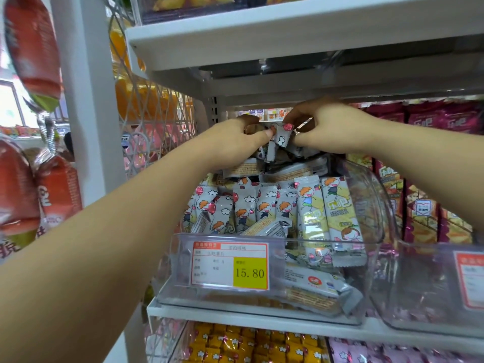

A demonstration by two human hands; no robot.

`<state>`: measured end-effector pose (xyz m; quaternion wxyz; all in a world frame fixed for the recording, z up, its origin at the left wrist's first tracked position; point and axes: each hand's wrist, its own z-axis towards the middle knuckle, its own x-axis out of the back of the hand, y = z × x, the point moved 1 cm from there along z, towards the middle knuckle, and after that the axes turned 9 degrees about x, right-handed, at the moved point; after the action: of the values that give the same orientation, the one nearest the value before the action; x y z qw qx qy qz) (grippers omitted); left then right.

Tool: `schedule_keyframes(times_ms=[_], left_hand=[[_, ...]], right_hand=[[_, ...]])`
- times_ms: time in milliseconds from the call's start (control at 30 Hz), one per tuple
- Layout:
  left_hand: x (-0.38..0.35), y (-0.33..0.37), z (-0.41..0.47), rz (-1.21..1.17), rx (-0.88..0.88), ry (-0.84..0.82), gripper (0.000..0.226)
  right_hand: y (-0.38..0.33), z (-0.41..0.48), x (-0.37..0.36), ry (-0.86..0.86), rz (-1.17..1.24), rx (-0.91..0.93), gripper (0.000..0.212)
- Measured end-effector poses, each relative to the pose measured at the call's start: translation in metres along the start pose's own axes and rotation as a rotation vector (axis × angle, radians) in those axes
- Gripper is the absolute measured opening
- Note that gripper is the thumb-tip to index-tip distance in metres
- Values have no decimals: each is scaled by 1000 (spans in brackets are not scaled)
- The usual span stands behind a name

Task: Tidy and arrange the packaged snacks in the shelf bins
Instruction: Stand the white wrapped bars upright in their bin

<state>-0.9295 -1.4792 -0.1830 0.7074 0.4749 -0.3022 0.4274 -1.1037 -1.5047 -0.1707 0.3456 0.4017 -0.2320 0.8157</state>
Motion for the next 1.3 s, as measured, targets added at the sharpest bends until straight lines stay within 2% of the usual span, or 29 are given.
schedule_keyframes(times_ms=[233,400,600,700,800,867,933,1100,1300], left_hand=[[5,-1,-9,1,-31,37,52],[12,-5,-23,0,-102,99,56],[7,-1,-29,75,-165,29,48],[9,-2,-29,80,-169,47,49],[11,-3,-28,119,-169,79,50],[10,-3,-28,156,-165,84,50],[11,-3,-29,176,-160,90,50],[11,-8,-29,180,-144,99,51],[12,-17,-24,132,-122,104,57]], right_hand=[[-3,-16,8,15,-1,4,36],[-4,-27,15,84,-36,89,33],[-6,-33,15,31,-55,112,35],[-6,-33,15,14,-127,58,49],[-11,-32,8,-88,-170,-30,73],[-15,-31,3,-132,-147,-63,77],[-17,-30,3,-117,-119,-94,74],[-13,-30,11,80,-72,-119,37],[-17,-24,16,279,-122,-47,24]])
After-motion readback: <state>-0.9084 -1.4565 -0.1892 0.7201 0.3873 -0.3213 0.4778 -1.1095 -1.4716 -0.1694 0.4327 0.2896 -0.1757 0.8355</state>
